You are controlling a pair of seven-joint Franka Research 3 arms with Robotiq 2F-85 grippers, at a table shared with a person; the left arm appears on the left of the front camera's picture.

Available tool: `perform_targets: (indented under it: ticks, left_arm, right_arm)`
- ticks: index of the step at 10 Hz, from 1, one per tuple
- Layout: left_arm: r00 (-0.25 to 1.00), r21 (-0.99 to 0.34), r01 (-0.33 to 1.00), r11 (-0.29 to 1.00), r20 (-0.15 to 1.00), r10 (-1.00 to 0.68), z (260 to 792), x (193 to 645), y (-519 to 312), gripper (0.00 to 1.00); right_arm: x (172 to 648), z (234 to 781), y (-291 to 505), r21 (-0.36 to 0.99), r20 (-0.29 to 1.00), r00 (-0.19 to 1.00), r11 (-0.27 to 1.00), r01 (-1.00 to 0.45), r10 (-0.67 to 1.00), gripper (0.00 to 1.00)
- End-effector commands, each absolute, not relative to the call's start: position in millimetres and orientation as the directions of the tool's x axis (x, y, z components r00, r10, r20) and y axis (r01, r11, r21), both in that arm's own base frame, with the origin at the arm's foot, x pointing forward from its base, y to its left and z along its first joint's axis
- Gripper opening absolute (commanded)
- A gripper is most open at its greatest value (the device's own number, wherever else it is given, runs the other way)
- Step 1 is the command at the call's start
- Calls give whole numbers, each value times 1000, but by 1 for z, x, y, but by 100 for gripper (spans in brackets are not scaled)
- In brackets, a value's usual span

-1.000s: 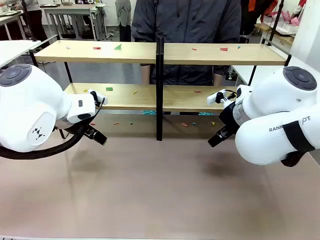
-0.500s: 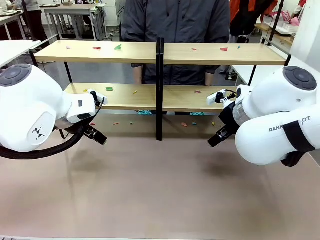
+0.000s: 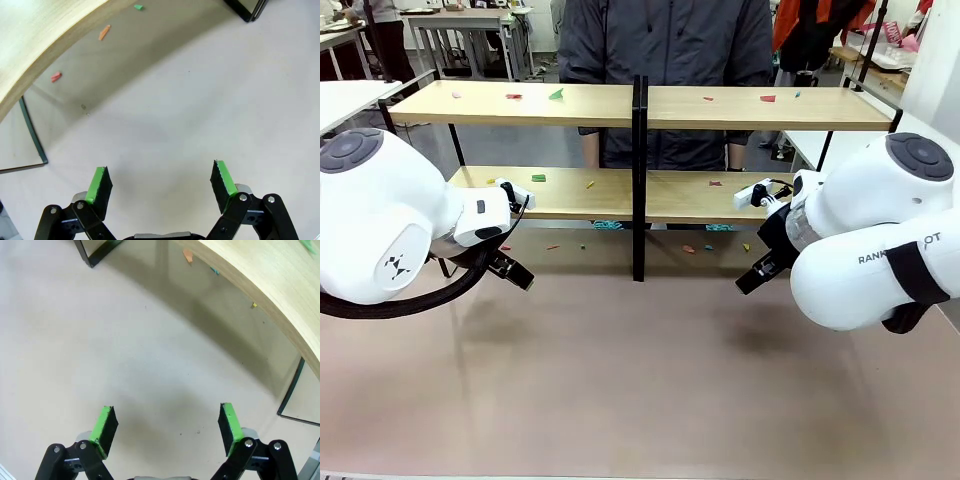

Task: Clean the shelves.
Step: Pick up the Duster when the human hands it over.

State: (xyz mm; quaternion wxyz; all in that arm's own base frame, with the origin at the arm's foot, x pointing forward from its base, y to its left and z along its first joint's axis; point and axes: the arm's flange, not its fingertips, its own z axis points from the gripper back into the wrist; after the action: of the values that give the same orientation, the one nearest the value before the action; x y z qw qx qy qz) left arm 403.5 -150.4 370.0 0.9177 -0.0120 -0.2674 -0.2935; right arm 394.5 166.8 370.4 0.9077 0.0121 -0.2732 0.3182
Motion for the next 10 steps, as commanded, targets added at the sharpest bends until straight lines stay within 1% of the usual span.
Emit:
perform_targets:
  ticks: [1, 6, 7, 8, 9, 10]
  left_arm:
    - [684, 136, 546, 827, 498, -533, 370, 403, -151, 100]
    - [685, 135, 545, 827, 498, -532, 370, 403, -150, 100]
    - [639, 77, 639, 765, 499, -585, 387, 391, -142, 100]
    - [618, -37, 697, 716, 536, -574, 426, 366, -122, 100]
    - [674, -89, 662, 744, 503, -540, 460, 341, -103, 100]
    - [607, -60, 682, 729, 603, -519, 487, 314, -78, 100]
  right_arm:
    - [395, 371, 167, -151, 504, 648, 797, -584, 571, 100]
    - [394, 370, 167, -152, 504, 648, 797, -584, 571, 100]
    - [389, 386, 160, -95, 490, 645, 771, -629, 587, 100]
    - [378, 421, 137, 1, 489, 643, 737, -676, 589, 100]
    - [368, 453, 111, 73, 506, 667, 743, -665, 547, 100]
    - [350, 485, 87, 85, 549, 690, 790, -607, 471, 100]
